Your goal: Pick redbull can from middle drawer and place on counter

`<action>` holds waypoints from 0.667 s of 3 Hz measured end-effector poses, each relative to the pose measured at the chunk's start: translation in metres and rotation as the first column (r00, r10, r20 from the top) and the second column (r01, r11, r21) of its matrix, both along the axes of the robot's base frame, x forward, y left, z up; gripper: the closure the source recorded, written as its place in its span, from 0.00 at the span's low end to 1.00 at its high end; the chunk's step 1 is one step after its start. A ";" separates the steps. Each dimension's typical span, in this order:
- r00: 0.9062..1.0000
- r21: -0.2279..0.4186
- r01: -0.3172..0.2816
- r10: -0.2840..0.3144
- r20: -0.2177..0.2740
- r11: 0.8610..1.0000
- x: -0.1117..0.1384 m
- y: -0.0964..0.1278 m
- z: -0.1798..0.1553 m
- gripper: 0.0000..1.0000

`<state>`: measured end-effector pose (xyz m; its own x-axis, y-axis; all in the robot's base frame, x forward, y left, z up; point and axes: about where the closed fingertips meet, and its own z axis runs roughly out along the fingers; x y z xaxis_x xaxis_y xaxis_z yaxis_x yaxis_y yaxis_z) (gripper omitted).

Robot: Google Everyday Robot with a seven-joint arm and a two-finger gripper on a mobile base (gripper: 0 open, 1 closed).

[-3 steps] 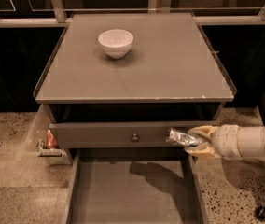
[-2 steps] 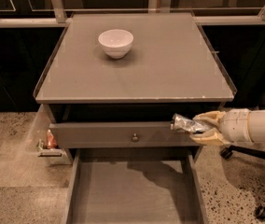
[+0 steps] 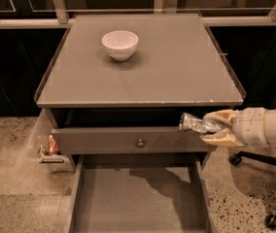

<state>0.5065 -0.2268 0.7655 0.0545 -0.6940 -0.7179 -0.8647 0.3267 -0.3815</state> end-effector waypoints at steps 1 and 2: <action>0.994 -0.078 -0.039 0.047 0.101 0.996 0.003 0.007 0.057 1.00; 0.978 -0.165 -0.062 0.094 0.189 0.984 0.020 0.011 0.120 1.00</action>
Offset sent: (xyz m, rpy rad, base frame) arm 0.0484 0.0134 0.2089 -0.2628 -0.3319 0.1179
